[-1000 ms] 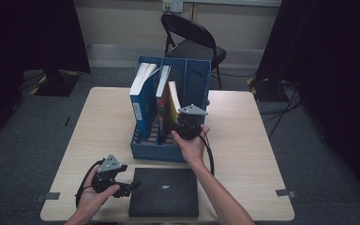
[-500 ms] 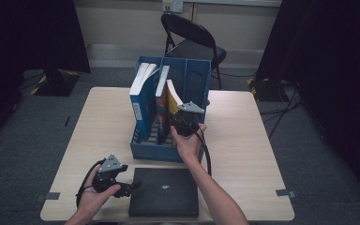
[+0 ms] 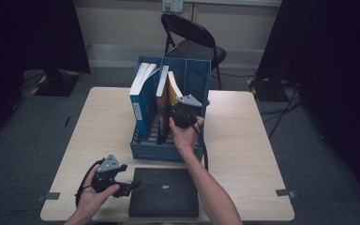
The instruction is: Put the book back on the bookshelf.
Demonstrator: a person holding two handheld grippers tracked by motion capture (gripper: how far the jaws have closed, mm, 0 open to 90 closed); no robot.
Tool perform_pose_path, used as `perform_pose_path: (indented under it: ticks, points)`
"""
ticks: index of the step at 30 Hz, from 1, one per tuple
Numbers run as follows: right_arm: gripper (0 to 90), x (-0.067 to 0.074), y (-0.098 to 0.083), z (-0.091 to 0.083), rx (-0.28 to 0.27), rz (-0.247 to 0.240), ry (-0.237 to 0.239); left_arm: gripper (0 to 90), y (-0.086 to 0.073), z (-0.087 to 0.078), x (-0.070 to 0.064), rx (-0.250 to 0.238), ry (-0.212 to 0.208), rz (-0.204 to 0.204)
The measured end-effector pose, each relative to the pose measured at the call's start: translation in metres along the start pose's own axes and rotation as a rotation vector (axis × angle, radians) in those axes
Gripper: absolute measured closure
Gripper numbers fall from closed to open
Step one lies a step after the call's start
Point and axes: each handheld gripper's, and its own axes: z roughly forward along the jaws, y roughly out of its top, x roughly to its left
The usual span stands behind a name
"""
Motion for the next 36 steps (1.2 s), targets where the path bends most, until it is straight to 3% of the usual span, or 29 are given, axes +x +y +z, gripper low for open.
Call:
perform_pose_path:
  ticks: [9,15,18,22,27,31,33,36]
  points:
    - [75.9,0.0,0.001,0.012,0.013,0.0,-0.03,17.6,0.0,-0.001,0.0,-0.003,0.0,-0.001]
    - [74.5,-0.003,0.001,0.016,0.064,-0.026,-0.028,17.6,0.0,-0.001,0.001,-0.001,0.0,0.0]
    - [68.6,-0.005,0.003,0.014,0.072,-0.019,-0.008,17.6,0.0,0.0,0.0,-0.001,-0.001,-0.002]
    - [59.3,0.002,0.001,0.008,0.084,-0.054,0.026,17.6,0.0,-0.001,0.0,-0.003,0.001,0.001]
    - [55.2,0.002,0.0,-0.006,0.077,-0.067,0.085,17.6,0.0,-0.001,0.001,-0.003,0.003,-0.001]
    - [55.2,0.0,-0.008,-0.015,0.094,-0.085,0.128,17.6,0.0,-0.001,0.0,0.0,0.004,0.003]
    - [56.9,0.0,-0.013,-0.019,0.094,-0.12,0.136,17.6,0.0,0.0,-0.001,0.001,0.003,-0.001]
    - [61.5,-0.001,-0.016,-0.024,0.101,-0.123,0.15,17.6,0.0,0.0,-0.001,0.001,0.002,0.006]
